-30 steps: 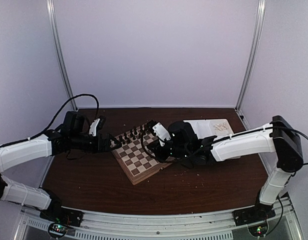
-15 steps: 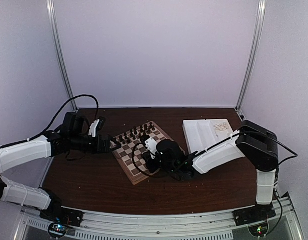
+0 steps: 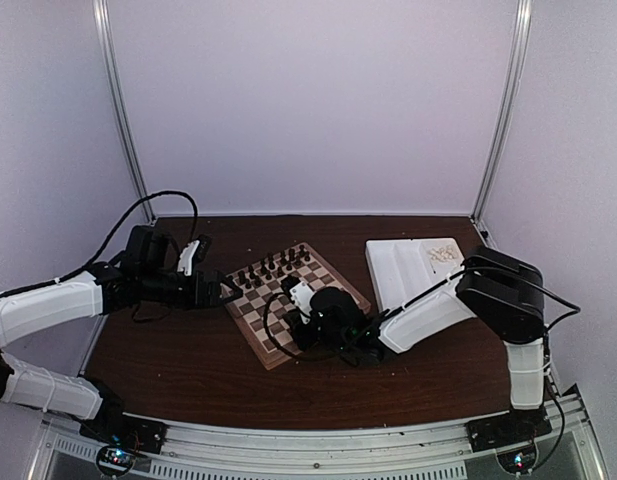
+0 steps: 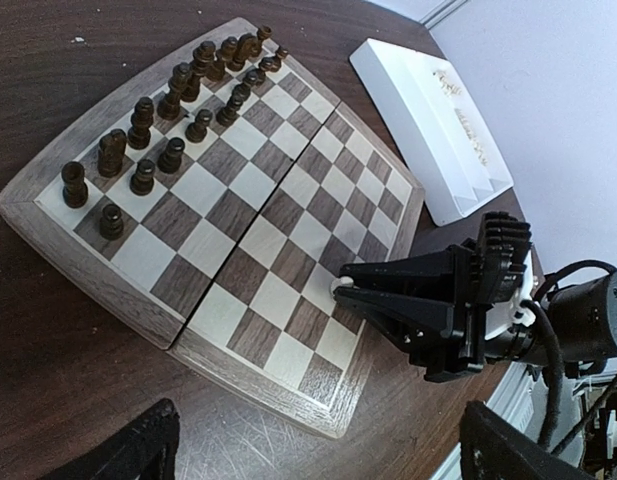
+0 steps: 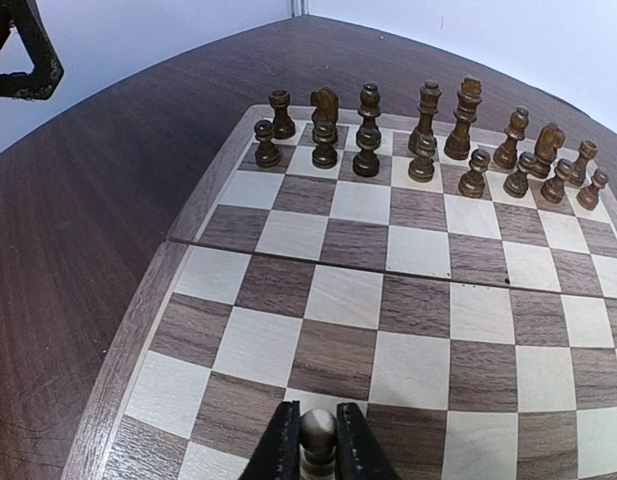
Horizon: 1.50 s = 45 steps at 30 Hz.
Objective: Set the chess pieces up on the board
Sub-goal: Place the chess piece on the chessboard, then pick up the chess piece from the chessboard.
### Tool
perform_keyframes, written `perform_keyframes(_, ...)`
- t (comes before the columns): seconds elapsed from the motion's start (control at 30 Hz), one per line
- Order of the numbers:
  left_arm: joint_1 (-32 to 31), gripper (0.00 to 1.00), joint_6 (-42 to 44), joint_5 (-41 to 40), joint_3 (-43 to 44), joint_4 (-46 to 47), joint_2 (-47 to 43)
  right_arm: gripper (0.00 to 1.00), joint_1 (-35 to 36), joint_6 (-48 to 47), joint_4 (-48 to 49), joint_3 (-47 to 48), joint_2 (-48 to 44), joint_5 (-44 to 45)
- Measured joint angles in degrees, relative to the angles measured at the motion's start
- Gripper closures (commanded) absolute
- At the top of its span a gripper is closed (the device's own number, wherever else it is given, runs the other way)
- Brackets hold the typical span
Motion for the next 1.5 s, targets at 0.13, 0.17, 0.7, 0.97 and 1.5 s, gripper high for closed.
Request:
perform_keyframes(0.13, 0.0, 0.02, 0.0, -0.1, -0.2, -0.1, 0.0, 0.64, 0.0, 0.2, 0.0, 0.0, 0.2, 0.5)
perform_keyframes(0.17, 0.0, 0.02, 0.0, -0.1, -0.2, -0.1, 0.0, 0.62, 0.0, 0.4, 0.1, 0.0, 0.2, 0.7)
perform_keyframes(0.7, -0.6, 0.02, 0.9, 0.1, -0.2, -0.2, 0.4, 0.43, 0.0, 0.9, -6.0, -0.8, -9.5, 0.0)
perform_keyframes(0.97, -5.7, 0.02, 3.6, -3.5, 1.1, -3.5, 3.1, 0.44, 0.0, 3.2, -26.2, 6.6, -16.0, -0.2)
perform_keyframes(1.5, -10.9, 0.02, 5.3, -16.6, 3.3, -6.0, 2.5, 0.50, -1.4, 9.9, -63.1, 27.2, -8.5, -4.8)
